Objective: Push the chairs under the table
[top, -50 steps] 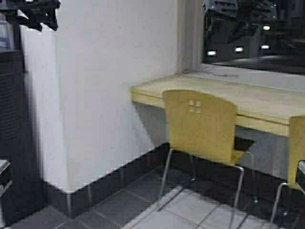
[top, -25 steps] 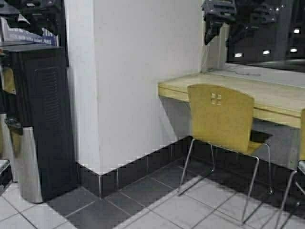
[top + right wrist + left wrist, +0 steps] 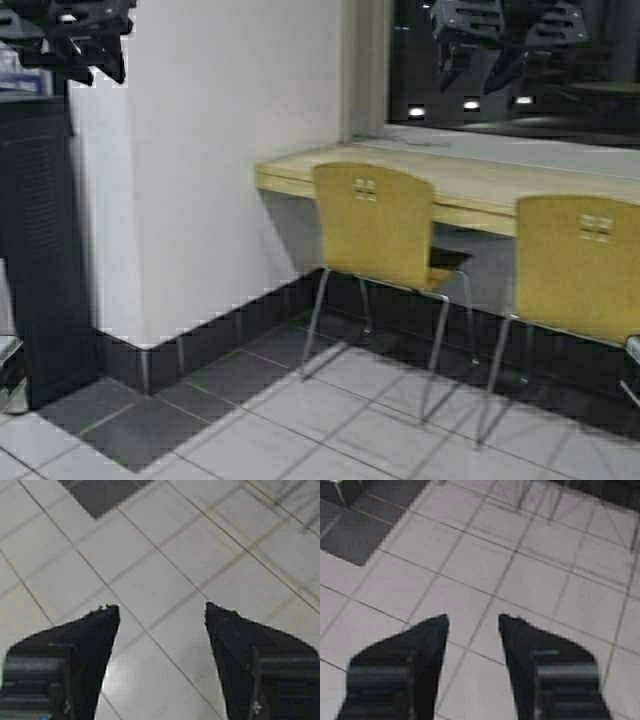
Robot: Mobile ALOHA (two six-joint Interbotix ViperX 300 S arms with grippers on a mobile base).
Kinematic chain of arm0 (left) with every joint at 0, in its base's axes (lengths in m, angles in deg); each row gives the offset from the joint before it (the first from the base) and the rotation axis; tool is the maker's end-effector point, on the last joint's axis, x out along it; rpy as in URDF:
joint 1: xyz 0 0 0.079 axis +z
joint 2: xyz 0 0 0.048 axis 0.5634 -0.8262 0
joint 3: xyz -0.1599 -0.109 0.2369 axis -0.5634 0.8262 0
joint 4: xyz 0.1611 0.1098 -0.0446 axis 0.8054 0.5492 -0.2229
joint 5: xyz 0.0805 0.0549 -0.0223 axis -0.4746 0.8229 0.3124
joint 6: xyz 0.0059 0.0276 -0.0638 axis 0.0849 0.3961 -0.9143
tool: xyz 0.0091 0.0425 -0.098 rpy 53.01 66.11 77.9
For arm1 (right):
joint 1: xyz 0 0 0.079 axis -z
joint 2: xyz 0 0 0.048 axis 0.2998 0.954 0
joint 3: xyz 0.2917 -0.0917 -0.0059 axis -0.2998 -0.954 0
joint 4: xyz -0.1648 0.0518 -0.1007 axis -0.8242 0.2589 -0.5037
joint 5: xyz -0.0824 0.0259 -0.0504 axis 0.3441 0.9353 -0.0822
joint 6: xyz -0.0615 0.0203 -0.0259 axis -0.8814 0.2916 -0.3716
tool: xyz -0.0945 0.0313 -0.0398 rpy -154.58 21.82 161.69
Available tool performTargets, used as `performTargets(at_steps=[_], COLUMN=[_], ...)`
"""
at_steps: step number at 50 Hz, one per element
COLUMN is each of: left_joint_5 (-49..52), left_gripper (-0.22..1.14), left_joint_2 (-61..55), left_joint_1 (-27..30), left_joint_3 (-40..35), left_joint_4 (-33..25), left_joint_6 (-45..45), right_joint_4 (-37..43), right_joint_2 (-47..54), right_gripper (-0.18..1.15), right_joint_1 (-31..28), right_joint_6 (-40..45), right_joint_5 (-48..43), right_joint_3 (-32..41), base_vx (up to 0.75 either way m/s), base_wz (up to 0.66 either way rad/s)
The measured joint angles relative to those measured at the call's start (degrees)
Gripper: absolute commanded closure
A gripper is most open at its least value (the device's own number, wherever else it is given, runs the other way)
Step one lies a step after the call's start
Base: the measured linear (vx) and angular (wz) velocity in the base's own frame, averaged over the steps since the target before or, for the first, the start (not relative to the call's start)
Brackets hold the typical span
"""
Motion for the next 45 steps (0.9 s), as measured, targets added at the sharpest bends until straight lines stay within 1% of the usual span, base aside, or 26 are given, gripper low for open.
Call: performTargets(at_steps=[19,37,45], left_joint_5=[0.70,0.97,0.88], left_gripper=[0.16,0.16,0.16], left_joint_2=[-0.70,-1.32,-2.11], left_joint_1=[0.09,0.00,0.00], left_joint_3=[0.00,-0.09,-0.18], left_joint_4=[-0.44,-0.44,-0.44], left_joint_6=[-1.49,-1.49,-1.49], right_joint_4=[-0.44,-0.35,-0.26], right_joint_2=[0.79,0.70,0.79], right_gripper=[0.08,0.08,0.08], right_joint_1=[0.62,1.05,0.26], right_joint_6=[0.00,0.97,0.97], right_joint_5=[0.70,1.32,1.41], right_joint_3=[-0.26,0.09,0.18], base_vx=[-0.29,-0.27,-0.24], base_wz=[-0.21,-0.31,-0.29])
